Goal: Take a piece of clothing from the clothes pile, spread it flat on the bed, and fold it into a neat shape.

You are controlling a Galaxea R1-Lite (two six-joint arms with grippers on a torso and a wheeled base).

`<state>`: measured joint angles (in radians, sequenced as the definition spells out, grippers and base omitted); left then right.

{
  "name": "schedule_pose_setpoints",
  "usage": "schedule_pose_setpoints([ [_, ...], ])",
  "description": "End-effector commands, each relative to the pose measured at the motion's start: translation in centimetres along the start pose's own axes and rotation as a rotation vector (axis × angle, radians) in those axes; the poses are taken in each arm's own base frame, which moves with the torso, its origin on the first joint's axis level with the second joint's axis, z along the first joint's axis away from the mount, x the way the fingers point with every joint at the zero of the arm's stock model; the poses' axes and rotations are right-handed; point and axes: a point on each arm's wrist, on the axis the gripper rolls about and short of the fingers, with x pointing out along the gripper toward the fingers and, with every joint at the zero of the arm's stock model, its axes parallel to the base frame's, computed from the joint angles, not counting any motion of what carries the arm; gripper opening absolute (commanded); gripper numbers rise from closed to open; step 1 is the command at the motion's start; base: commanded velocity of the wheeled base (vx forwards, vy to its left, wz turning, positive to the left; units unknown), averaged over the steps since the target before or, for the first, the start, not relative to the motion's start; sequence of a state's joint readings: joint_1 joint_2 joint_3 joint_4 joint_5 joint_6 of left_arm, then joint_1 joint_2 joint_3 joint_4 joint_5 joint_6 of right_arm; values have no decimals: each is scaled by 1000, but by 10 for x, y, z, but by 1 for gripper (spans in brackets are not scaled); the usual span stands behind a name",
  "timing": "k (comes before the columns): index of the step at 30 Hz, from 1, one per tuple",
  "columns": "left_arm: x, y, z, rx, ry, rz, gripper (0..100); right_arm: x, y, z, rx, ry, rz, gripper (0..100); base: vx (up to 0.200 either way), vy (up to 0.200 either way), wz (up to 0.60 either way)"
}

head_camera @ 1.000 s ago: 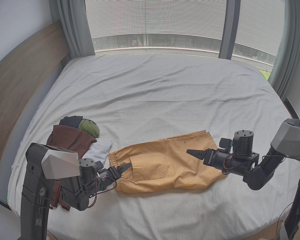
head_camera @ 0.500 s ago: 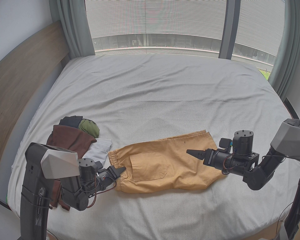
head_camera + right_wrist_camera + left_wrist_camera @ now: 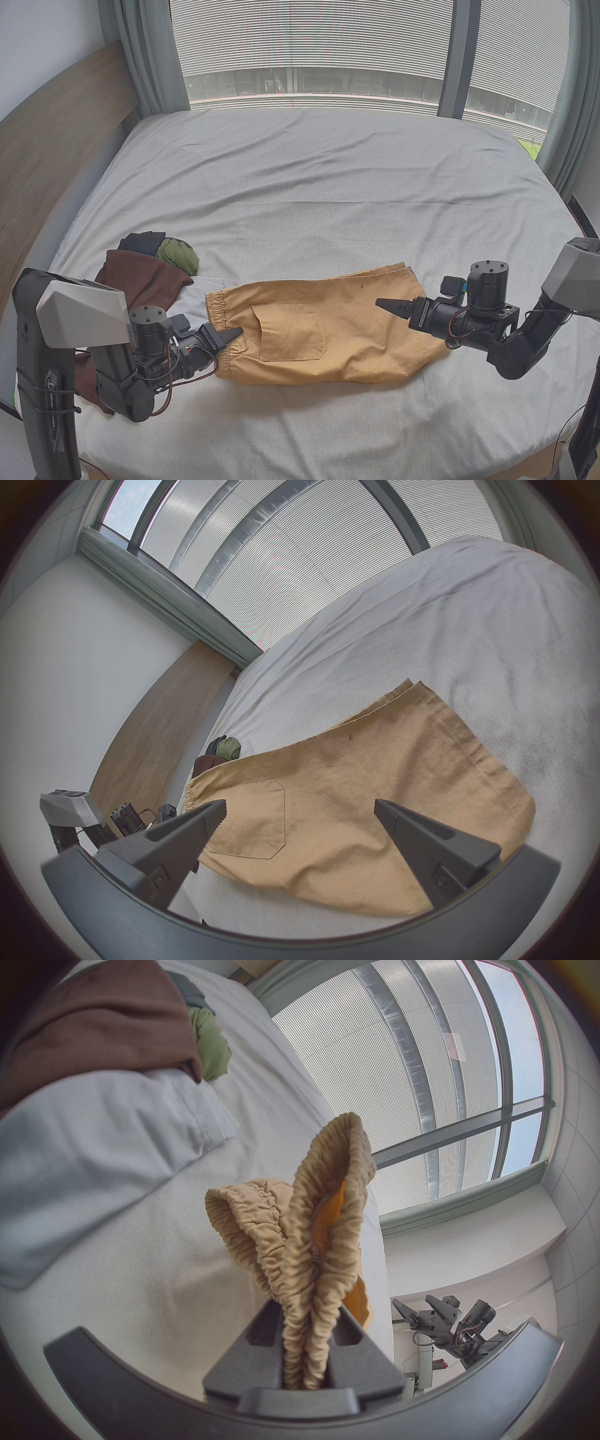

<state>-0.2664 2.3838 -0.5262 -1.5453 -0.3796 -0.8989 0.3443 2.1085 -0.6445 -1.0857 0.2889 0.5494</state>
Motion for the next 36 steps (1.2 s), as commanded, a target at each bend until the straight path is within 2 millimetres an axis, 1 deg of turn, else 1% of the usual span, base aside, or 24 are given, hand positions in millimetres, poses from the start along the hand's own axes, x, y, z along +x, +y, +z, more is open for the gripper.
schedule_pose_setpoints([
  [1,-19,-7,17,29,-49,-7,0,-2,0,1,-1,-4,1,100,0,0,0],
  [5,-35,1,22,40,-45,18,0,-2,1,1,-1,-2,2,100,0,0,0],
  [8,-40,3,24,38,-42,23,0,-2,1,0,-1,0,2,100,0,0,0],
  [10,-50,9,28,24,-45,35,0,0,2,-3,-2,9,3,100,0,0,0],
  [20,-61,20,40,4,-74,52,0,0,2,-5,-1,18,3,100,0,0,0],
  [26,-66,24,42,25,-82,69,0,2,3,-8,-3,26,6,100,0,0,0],
  [30,-67,24,41,47,-62,52,0,3,6,-10,-6,33,12,100,0,0,0],
  [33,-67,15,42,57,-61,28,0,3,6,-10,-7,34,14,100,0,0,0],
  [36,-59,7,37,72,-42,-2,0,3,6,-11,-5,36,13,100,0,0,0],
])
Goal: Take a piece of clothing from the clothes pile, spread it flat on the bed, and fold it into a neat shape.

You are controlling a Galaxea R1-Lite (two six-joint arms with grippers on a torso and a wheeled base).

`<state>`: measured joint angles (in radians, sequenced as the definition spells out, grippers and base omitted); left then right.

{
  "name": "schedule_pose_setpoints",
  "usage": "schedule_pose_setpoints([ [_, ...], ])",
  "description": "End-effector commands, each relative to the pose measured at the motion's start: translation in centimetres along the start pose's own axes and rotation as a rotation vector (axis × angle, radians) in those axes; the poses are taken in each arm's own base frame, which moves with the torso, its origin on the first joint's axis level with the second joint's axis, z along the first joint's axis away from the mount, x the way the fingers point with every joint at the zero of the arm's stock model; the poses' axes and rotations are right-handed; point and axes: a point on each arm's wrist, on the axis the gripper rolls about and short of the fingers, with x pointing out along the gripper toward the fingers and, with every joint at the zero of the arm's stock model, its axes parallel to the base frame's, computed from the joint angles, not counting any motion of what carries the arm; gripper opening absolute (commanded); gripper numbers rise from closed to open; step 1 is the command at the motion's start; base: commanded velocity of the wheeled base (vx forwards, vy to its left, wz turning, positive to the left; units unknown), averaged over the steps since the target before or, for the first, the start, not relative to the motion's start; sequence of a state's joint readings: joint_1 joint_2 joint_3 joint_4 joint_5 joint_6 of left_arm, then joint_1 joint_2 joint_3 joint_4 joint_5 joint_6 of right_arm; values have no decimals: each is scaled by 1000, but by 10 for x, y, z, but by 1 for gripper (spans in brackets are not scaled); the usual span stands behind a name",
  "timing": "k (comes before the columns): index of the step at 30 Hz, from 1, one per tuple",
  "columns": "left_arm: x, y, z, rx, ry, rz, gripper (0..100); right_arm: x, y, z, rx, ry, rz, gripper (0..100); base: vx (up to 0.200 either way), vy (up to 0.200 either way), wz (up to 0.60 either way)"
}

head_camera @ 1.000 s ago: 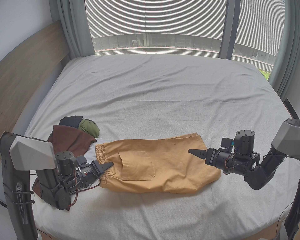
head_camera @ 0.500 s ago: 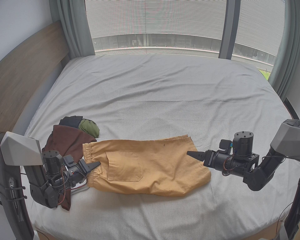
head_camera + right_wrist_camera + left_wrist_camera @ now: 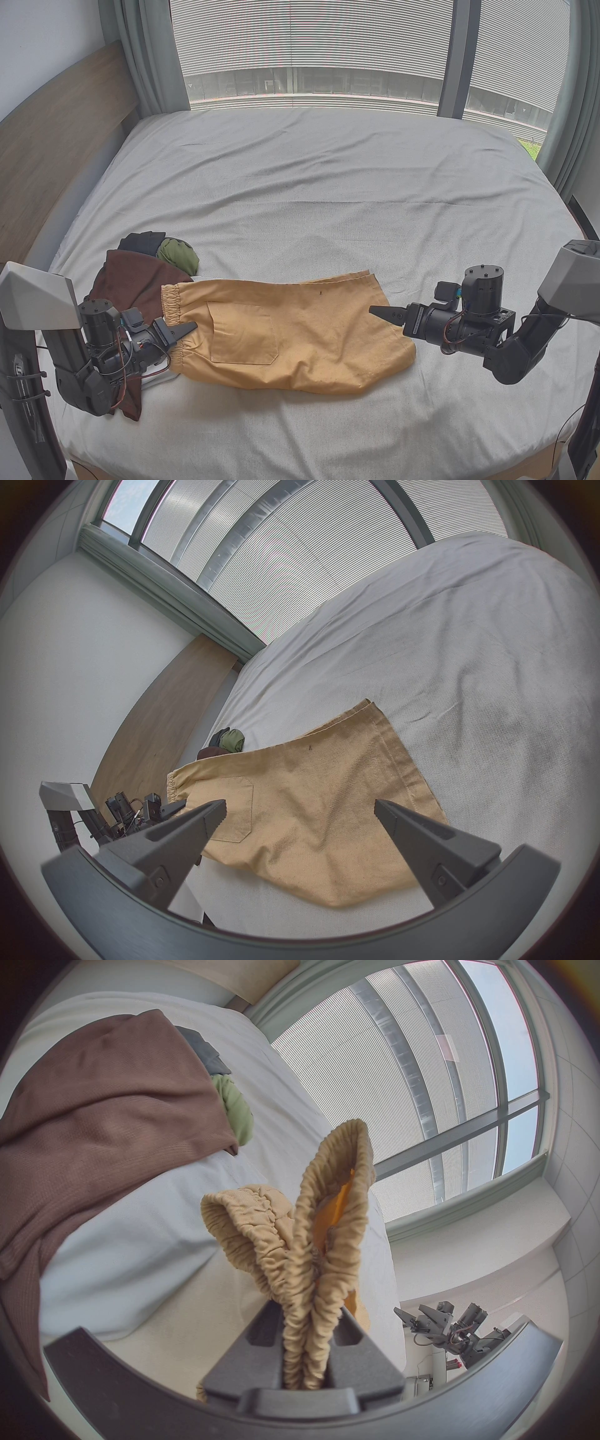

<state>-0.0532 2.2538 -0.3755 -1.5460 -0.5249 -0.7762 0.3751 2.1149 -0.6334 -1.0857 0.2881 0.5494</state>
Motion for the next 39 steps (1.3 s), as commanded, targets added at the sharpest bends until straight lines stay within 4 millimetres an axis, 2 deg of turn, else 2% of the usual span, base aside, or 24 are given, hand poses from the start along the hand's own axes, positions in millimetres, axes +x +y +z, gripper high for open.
schedule_pose_setpoints([
  [1,8,-12,-2,24,12,-42,0,0,0,-1,1,3,1,100,0,0,0],
  [8,24,-29,-7,53,26,-107,0,-1,-1,2,-2,-10,-1,100,0,0,0],
  [9,31,-38,-10,56,38,-137,0,-1,-1,4,-4,-25,6,100,0,0,0],
  [17,55,-66,-22,63,65,-234,0,-2,-2,8,-10,-56,16,100,0,0,0],
  [29,85,-79,-34,88,62,-287,0,-7,-12,18,-3,-93,-6,100,0,0,0],
  [34,100,-83,-47,79,81,-304,0,-10,-18,25,3,-115,-16,100,0,0,0],
  [39,112,-93,-49,46,76,-342,0,-12,-22,29,7,-119,-12,100,0,0,0],
])
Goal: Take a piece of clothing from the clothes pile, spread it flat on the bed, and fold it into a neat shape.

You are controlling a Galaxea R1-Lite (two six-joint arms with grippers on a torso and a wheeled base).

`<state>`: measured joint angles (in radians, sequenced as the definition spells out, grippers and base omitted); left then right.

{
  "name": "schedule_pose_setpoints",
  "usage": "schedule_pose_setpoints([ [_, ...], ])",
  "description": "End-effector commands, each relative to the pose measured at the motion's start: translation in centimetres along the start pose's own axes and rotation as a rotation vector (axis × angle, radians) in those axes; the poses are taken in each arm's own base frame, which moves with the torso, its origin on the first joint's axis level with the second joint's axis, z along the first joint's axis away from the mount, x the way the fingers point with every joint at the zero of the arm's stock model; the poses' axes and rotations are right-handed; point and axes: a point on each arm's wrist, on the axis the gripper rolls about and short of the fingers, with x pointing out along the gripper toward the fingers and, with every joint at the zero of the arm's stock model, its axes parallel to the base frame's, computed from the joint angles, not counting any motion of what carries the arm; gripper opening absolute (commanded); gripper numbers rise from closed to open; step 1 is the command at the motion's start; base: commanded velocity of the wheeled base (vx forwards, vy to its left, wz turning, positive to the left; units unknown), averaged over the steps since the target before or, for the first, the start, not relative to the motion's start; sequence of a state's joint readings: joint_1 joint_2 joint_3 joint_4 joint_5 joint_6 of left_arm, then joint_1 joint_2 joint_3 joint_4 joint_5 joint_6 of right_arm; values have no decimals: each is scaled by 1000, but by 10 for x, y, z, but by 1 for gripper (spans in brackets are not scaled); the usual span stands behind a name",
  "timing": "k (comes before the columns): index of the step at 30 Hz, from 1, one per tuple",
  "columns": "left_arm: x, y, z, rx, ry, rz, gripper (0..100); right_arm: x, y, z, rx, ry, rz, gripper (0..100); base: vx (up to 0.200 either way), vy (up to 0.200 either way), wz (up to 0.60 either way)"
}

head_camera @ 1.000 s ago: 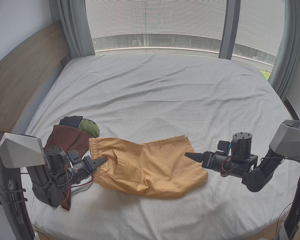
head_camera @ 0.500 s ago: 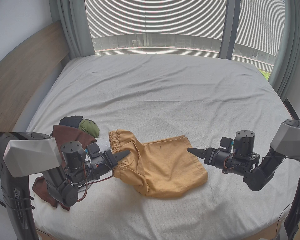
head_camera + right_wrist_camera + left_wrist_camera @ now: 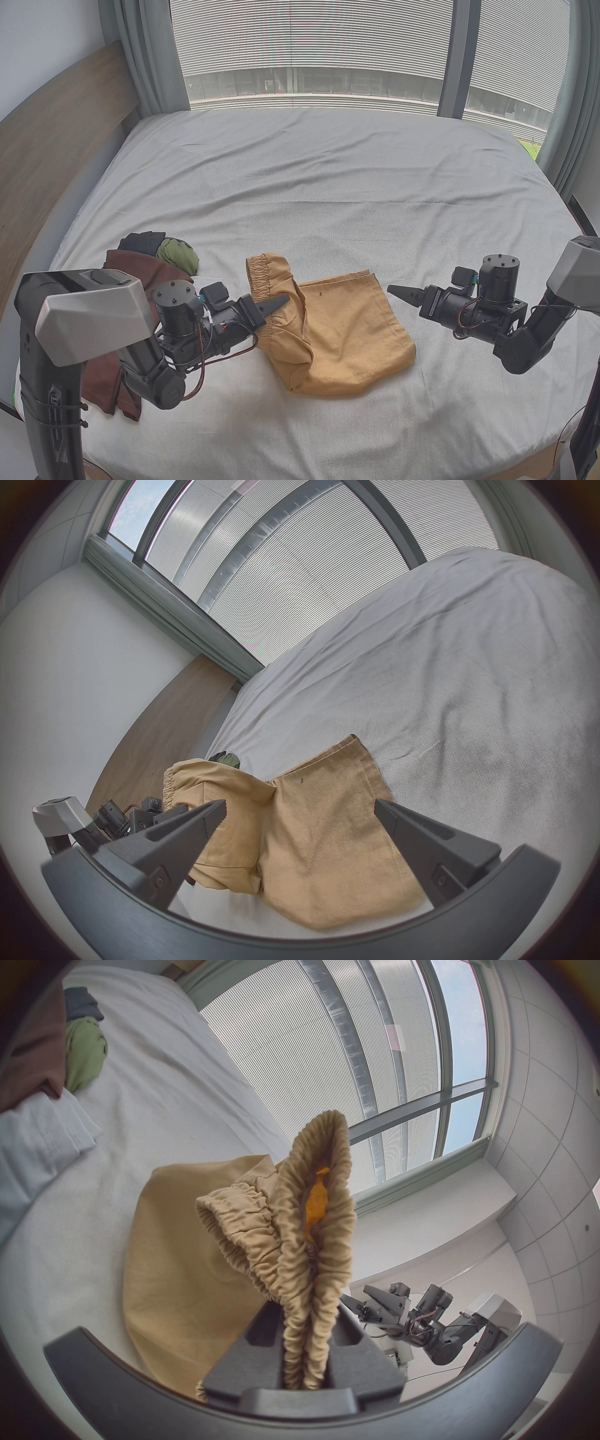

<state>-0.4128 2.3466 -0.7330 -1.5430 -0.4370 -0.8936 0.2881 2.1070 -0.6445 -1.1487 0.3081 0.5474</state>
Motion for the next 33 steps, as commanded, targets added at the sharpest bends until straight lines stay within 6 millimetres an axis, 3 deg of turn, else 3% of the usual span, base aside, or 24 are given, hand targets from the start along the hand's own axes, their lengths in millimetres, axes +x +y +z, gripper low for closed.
schedule_pose_setpoints([
  [1,15,0,-7,-33,5,-24,0,-2,-5,6,4,-17,-6,100,0,0,0],
  [12,41,-2,-24,-61,42,-67,0,-3,-10,11,8,-34,-18,100,0,0,0],
  [22,66,-8,-27,-90,70,-83,0,-5,-17,17,12,-46,-20,100,0,0,0],
  [33,77,-16,-36,-103,108,-94,0,-5,-20,19,15,-54,-27,100,0,0,0],
])
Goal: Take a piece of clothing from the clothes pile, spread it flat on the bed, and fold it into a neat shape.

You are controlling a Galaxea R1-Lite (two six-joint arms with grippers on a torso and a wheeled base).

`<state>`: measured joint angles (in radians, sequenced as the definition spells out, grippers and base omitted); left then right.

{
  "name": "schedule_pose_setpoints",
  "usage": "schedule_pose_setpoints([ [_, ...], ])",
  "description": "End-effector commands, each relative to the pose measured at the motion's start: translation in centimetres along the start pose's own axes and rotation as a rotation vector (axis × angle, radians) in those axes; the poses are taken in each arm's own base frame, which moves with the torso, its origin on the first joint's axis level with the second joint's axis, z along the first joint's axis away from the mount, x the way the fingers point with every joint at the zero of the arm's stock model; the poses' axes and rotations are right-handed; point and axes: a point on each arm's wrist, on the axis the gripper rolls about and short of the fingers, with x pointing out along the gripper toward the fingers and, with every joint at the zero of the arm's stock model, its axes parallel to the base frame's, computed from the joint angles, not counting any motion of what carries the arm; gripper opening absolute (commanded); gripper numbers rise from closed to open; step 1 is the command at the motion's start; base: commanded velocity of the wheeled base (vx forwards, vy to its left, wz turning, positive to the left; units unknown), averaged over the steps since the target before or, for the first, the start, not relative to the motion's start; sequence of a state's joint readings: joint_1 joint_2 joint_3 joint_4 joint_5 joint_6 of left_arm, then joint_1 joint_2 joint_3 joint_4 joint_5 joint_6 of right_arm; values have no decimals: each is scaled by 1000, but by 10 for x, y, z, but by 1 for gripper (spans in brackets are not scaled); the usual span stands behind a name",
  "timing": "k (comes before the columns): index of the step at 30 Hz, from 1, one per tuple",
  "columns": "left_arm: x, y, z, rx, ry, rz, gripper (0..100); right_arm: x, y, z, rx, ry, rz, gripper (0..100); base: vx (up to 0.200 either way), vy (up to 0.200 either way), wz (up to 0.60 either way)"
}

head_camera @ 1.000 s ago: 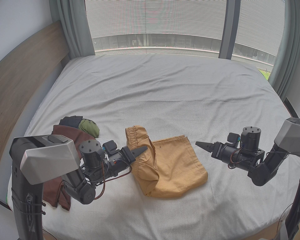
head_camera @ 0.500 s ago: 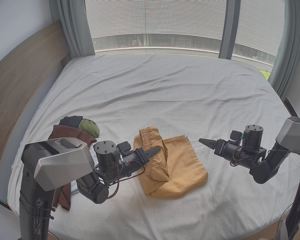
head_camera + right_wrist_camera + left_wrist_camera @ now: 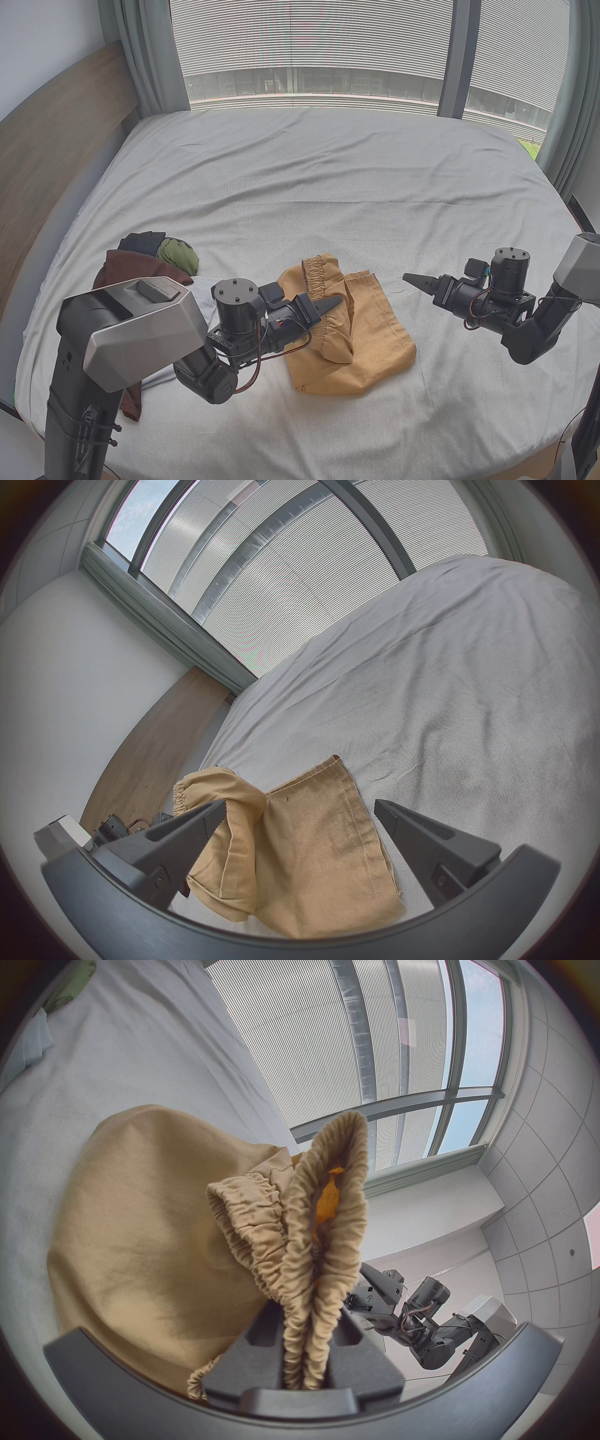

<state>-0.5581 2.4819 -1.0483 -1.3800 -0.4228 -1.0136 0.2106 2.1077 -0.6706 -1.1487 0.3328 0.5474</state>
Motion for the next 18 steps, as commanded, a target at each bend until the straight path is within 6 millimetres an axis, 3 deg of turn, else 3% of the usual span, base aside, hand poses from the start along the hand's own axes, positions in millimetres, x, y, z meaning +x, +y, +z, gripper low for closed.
schedule_pose_setpoints([
  [1,6,-2,-4,0,14,-8,0,0,-1,1,1,-2,-3,100,0,0,0],
  [18,22,-3,-18,-5,58,-13,0,0,-5,3,4,-9,-10,100,0,0,0],
])
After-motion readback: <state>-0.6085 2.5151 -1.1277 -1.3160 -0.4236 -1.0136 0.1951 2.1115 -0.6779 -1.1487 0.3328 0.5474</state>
